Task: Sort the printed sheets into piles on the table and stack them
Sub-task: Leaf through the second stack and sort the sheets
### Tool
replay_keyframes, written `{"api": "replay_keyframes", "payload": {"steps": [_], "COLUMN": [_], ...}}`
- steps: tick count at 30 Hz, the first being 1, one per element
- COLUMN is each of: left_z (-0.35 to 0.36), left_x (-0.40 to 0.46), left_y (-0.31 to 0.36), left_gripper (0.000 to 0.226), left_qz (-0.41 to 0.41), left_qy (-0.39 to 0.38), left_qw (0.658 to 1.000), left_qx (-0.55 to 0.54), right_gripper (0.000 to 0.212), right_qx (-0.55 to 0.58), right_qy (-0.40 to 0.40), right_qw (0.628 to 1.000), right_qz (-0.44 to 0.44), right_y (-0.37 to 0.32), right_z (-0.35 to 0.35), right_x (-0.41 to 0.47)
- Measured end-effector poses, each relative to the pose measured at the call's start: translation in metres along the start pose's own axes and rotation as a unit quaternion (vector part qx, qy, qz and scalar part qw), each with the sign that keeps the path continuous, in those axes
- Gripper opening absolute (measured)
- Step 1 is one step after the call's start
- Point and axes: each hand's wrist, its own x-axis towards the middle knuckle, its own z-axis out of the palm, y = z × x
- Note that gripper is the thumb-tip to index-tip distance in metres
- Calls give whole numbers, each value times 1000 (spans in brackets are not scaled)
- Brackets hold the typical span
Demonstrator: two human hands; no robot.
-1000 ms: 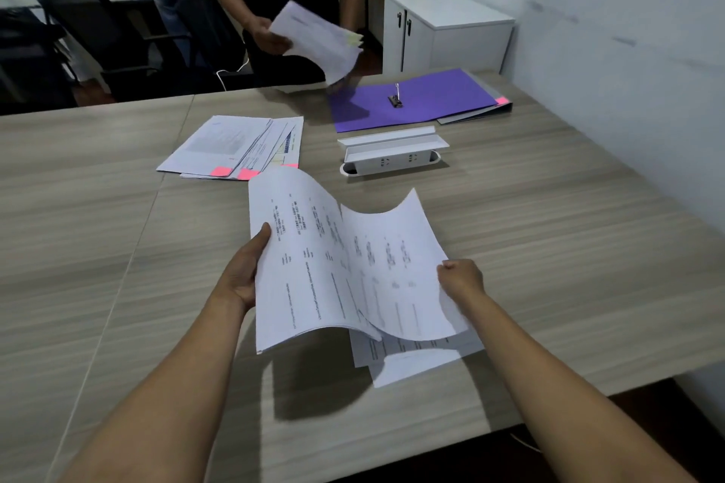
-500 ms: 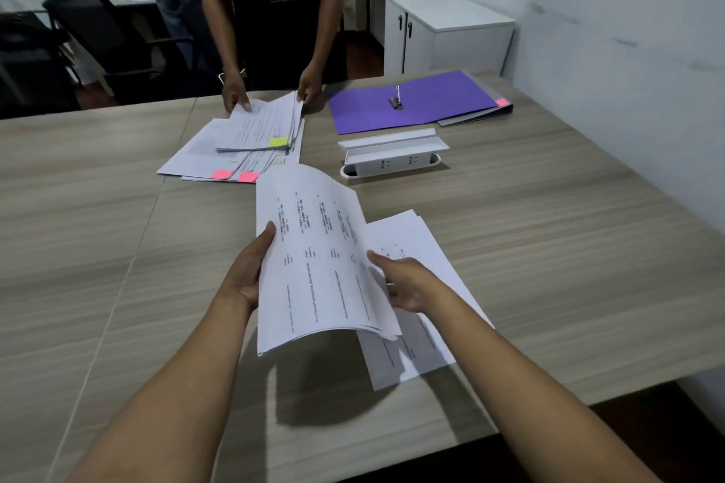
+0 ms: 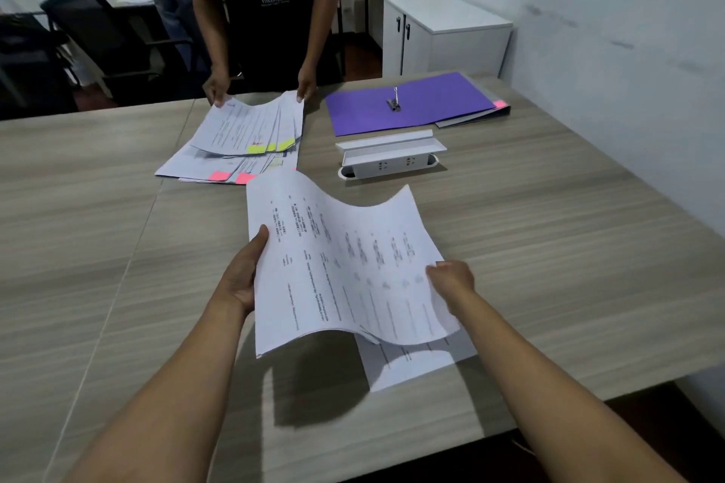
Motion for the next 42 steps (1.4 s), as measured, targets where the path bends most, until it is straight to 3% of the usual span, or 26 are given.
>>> {"api": "replay_keyframes", "payload": {"steps": [6, 9, 11, 12, 14, 15, 17, 19, 22, 27, 32, 39, 42], "left_z": [-12, -9, -5, -3, 2, 4, 8, 10, 12, 13, 7, -1, 1], "left_x": [-6, -5, -4, -3, 0, 1, 3, 4, 4, 7, 8, 4, 4], "left_y": [7, 8, 7, 6, 5, 4, 3, 2, 4, 5, 7, 13, 13], "left_gripper": [47, 44, 43, 43, 43, 43, 43, 42, 43, 45, 40, 44, 45], "left_qz": [19, 26, 30, 28, 20, 18, 17, 19, 23, 19, 23, 21, 14], "left_qy": [37, 37, 26, 23, 22, 23, 26, 21, 12, 23, 40, 44, 36], "left_qw": [999, 999, 999, 999, 999, 999, 999, 1000, 1000, 1000, 999, 999, 999], "left_qx": [20, 19, 11, 10, 12, 15, 13, 4, -6, -2, -6, 15, 13], "right_gripper": [10, 40, 46, 43, 41, 41, 32, 23, 37, 23, 34, 33, 41], "right_qx": [-132, -271, -242, -189, -28, 43, 132, 161, 177, 200, 12, -138, -244], "right_qy": [27, 82, 88, 43, -131, -210, -270, -234, -177, -181, -2, 44, 118], "right_qw": [990, 958, 965, 980, 991, 974, 947, 956, 967, 962, 1000, 989, 962], "right_qz": [44, 35, -38, -55, 12, 68, 115, 76, 43, 42, -10, 41, 22], "right_y": [9, 0, -14, -23, -38, -44, -47, -45, -44, -38, -12, 13, 1], "right_z": [-22, -15, -2, 6, 21, 26, 34, 41, 39, 28, 6, -18, -6], "right_x": [2, -9, -16, -19, -27, -34, -39, -36, -32, -20, -3, 7, -8]}}
